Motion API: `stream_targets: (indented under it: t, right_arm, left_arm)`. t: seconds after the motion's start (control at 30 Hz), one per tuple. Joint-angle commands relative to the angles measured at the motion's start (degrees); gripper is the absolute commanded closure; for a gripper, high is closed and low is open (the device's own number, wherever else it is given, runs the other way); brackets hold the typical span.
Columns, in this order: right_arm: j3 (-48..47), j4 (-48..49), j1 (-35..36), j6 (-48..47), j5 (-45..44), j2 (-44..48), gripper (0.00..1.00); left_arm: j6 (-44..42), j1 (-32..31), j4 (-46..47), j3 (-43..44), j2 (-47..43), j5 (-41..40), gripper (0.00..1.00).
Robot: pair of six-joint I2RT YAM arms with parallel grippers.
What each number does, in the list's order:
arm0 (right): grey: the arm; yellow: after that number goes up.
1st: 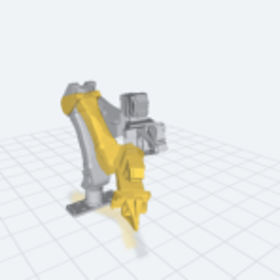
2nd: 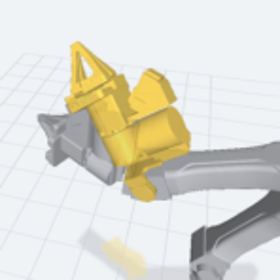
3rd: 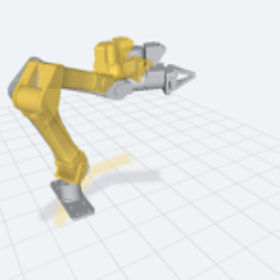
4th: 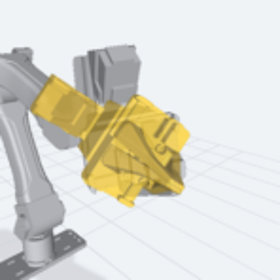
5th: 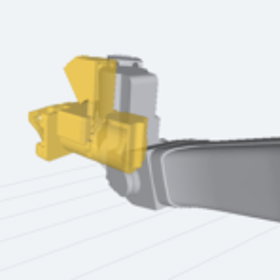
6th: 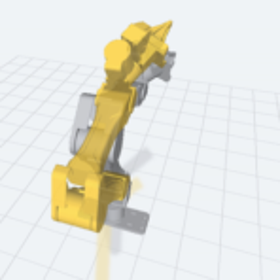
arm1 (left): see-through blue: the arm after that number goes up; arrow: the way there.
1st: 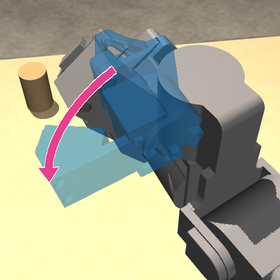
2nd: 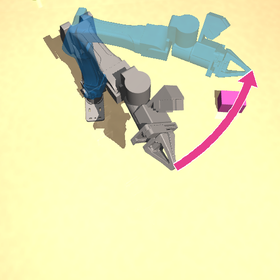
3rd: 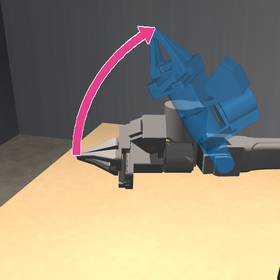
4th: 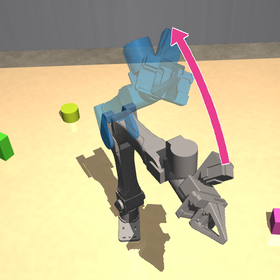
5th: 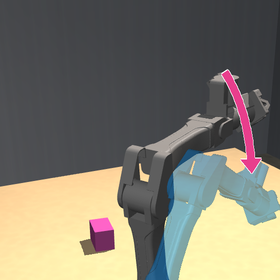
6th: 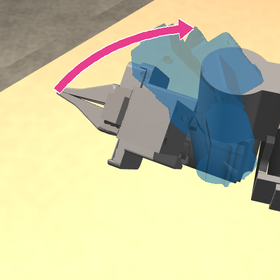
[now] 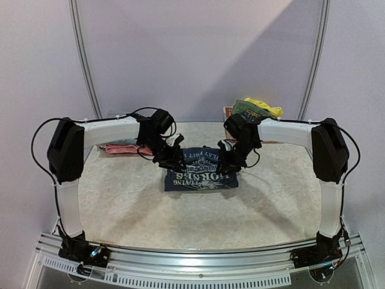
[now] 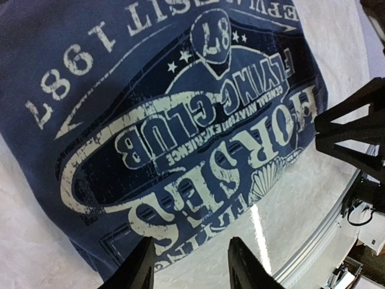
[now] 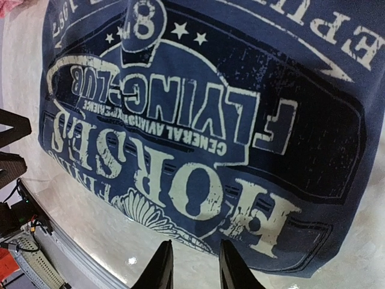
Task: Fold and stack the mixed laundry pile
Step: Fold the 2/3-rectangle-folded tank top at the center of the board, then adjust the square-folded tank top at the center of the board.
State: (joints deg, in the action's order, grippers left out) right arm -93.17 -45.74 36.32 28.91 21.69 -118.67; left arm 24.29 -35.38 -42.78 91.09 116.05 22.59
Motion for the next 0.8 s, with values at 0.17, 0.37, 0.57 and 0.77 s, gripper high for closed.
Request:
stream_targets:
  t: [0.17,0.37,0.57,0.77]
  right_arm:
    - [2.2,1.4,-0.5,-0.6,0.1,-4.9,0.74]
    - [3.5,1.7,-0.7,-0.9,0.4,-6.3,0.75]
    - [6.3,2.6,-1.3,-1.0,1.0,-6.3,0.76]
    - [9.7,3.8,-1.3,-1.0,1.4,-5.6,0.76]
  left_arm:
    - [-2.0,-0.6,3.1,-3.1,4.8,0.5,0.60]
    - [-2.4,-0.6,5.1,-7.5,5.4,0.1,0.61]
    - [-2.5,-0.7,6.7,-10.7,5.3,-0.6,0.63]
    - [-2.4,-1.1,7.8,-13.1,5.0,-1.2,0.64]
